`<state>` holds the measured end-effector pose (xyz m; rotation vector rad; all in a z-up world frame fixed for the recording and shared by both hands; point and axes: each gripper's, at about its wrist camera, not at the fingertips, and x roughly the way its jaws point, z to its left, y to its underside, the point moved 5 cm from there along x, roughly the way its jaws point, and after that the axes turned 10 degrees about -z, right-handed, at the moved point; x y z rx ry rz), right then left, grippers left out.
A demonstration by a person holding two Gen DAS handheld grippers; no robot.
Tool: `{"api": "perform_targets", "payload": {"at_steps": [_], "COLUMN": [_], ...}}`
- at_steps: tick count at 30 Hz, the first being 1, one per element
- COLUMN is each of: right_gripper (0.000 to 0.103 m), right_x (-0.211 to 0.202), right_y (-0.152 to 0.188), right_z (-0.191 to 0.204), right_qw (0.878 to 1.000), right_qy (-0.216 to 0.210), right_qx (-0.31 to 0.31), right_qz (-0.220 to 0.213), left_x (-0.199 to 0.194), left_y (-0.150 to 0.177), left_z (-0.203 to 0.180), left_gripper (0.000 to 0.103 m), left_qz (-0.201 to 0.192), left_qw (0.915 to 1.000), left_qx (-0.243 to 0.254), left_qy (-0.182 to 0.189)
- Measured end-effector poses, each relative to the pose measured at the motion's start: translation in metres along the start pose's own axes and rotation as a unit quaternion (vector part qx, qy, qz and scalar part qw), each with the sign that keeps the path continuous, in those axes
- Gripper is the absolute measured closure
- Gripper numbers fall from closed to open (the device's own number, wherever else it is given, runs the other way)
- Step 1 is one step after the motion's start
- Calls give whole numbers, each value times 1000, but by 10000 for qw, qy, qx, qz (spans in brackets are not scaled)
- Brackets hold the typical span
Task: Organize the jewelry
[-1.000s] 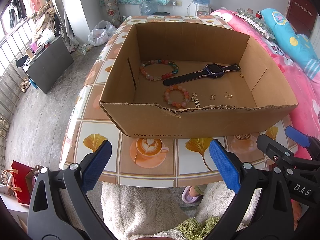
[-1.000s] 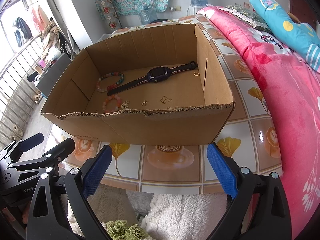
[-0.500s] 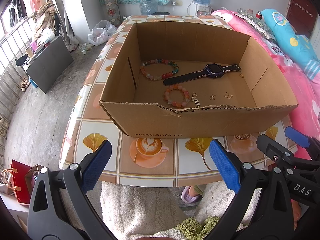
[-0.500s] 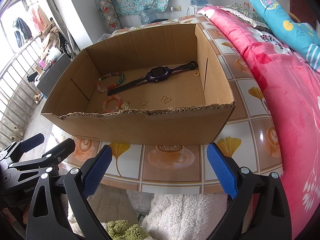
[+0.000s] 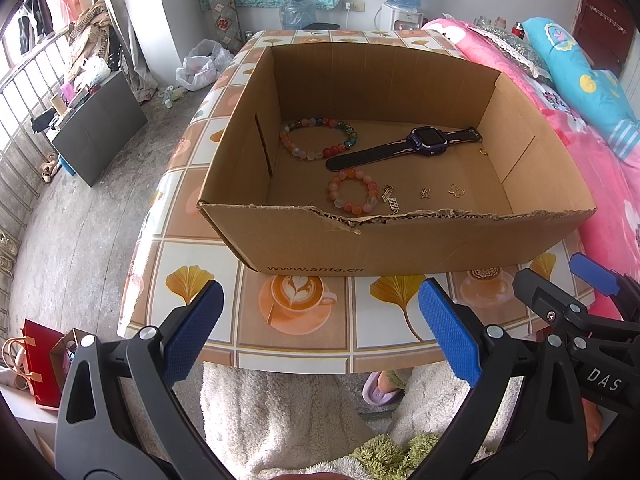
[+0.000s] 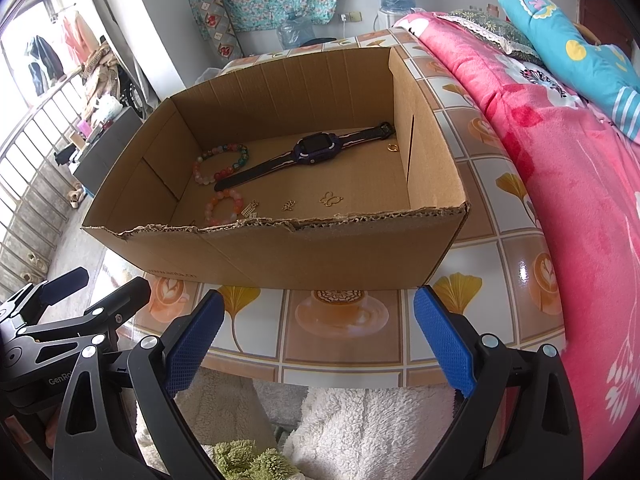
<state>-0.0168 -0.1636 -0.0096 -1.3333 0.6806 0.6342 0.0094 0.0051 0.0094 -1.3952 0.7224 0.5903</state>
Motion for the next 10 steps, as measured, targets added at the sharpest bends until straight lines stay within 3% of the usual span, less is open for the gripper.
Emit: {"api": "perform_targets", "payload": {"at_steps": [10], "right_gripper": [10], "right_x": [1], "right_y": [4], "right_z": [0], "right_qw": [10000], "right_qy": [9], "right_qx": [21], "right_qz": [16], "left_x": [2], "left_y": [5], "left_z": [-3], "left_gripper": [9], "left_qz": [61], "left_qw": [10000], "left_qx": [-17], "left_qy": [17]}}
